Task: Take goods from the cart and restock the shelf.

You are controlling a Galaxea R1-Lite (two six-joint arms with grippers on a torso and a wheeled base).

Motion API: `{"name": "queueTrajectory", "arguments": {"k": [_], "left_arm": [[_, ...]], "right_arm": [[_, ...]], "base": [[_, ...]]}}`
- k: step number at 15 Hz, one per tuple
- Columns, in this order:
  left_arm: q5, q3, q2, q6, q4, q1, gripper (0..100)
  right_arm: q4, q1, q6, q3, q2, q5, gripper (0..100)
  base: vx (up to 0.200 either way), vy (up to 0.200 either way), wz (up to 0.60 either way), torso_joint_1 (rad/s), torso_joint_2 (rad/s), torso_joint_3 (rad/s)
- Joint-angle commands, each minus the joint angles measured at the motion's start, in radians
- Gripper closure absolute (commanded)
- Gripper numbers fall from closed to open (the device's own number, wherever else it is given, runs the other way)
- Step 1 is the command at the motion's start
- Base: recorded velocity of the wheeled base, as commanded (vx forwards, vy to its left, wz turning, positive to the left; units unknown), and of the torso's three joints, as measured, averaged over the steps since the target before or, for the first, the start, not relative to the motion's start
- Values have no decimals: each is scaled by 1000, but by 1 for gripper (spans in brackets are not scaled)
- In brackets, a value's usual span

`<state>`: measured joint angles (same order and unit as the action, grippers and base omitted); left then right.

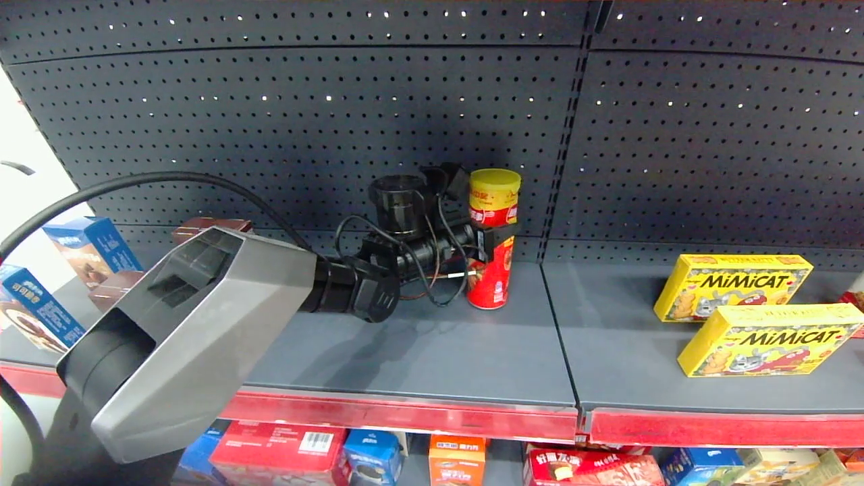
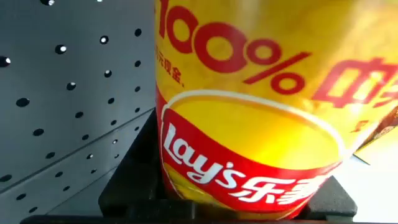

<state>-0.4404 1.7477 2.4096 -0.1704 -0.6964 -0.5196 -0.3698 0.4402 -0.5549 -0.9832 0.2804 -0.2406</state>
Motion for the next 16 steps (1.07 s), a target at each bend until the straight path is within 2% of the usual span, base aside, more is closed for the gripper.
{"name": "queueTrajectory", "arguments": {"k": [1,3,9,10,11,12,13,14,16], "left_arm": [[0,-5,-32,-1,8,-2,100],[0,-68,-89,-3,9,-7,100],[-4,-504,-440,-1,11,27,100],[0,-602,-541,0,11,29,100],[8,-649,-593,2,11,29,100],[37,-689,-639,2,11,29,100],[132,-757,-715,3,9,27,100],[187,-797,-757,5,9,26,100],[227,-881,-848,5,8,23,100]], "right_arm": [[0,0,0,-5,-1,0,100],[0,-1,0,-14,-6,1,100],[-14,-14,70,-20,-14,1,100],[-28,-15,90,-25,-17,1,100],[-34,-14,104,-25,-18,1,100],[-37,-14,112,-26,-20,1,100],[-40,-14,112,-23,-24,1,100],[-40,-12,115,-22,-24,1,100],[-46,-8,136,-15,-24,0,100]], "base": [[0,0,0,0,0,0],[0,0,0,0,0,0],[0,0,0,0,0,0],[0,0,0,0,0,0],[0,0,0,0,0,0],[0,0,0,0,0,0],[0,0,0,0,0,0],[0,0,0,0,0,0],[0,0,0,0,0,0]]}}
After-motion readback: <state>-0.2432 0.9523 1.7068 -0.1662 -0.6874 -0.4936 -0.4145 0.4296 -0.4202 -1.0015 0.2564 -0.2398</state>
